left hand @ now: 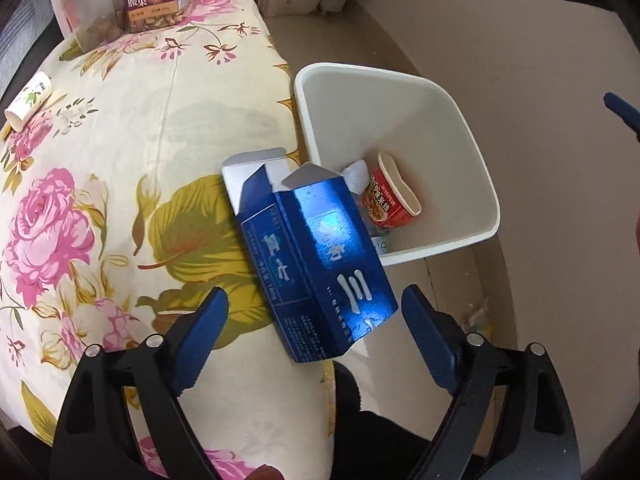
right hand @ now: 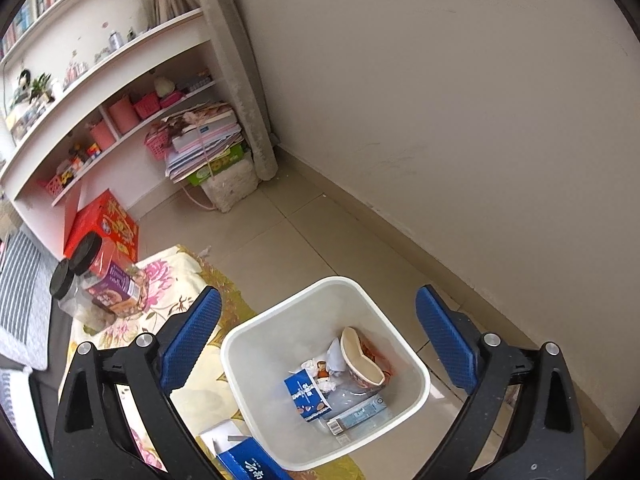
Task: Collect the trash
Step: 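Carry the blue box over the white bin and open the left gripper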
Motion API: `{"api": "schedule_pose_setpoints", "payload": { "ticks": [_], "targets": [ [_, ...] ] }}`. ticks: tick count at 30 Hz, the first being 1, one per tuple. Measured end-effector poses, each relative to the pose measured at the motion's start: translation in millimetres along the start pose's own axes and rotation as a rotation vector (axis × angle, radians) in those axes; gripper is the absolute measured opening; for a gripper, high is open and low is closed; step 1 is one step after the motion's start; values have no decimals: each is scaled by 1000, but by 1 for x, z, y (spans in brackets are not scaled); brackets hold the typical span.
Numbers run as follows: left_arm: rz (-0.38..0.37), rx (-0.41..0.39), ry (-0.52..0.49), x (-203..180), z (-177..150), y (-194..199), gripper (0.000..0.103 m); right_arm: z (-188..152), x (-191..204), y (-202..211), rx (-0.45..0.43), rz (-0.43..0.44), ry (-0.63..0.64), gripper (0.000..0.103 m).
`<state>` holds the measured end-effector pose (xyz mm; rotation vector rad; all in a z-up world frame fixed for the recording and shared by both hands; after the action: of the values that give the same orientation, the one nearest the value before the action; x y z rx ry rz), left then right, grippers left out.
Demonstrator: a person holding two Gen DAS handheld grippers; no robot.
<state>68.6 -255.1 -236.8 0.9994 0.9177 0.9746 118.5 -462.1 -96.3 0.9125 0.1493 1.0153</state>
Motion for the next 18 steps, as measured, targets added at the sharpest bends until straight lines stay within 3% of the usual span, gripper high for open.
{"api": "schedule_pose_setpoints", "payload": {
  "ticks": [5,9,14,18],
  "targets": [
    [-20,39,188,9,12,-12,88,2,-1,-3,16,16,-8,94],
    [-30,56,282,9,19,-23,88,2,1,-4,23,28,-7,94],
    [1,93,285,10,17,-41,88,1,2,-5,35,43,-8,94],
    [-29,102,265,15,9,-48,60,2,0,-6,43,49,-15,94]
  ]
}}
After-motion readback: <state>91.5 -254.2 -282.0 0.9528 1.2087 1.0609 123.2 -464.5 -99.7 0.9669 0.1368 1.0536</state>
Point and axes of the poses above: each gripper's, at about its wrist camera, not at the fingertips, and y roughly against the way its jaws point, x to its left, z to its top, the point moved 4 cm from there along -y, roughly the way its jaws point, and after that the axes turned 6 degrees about -y, right-handed, at the moved point
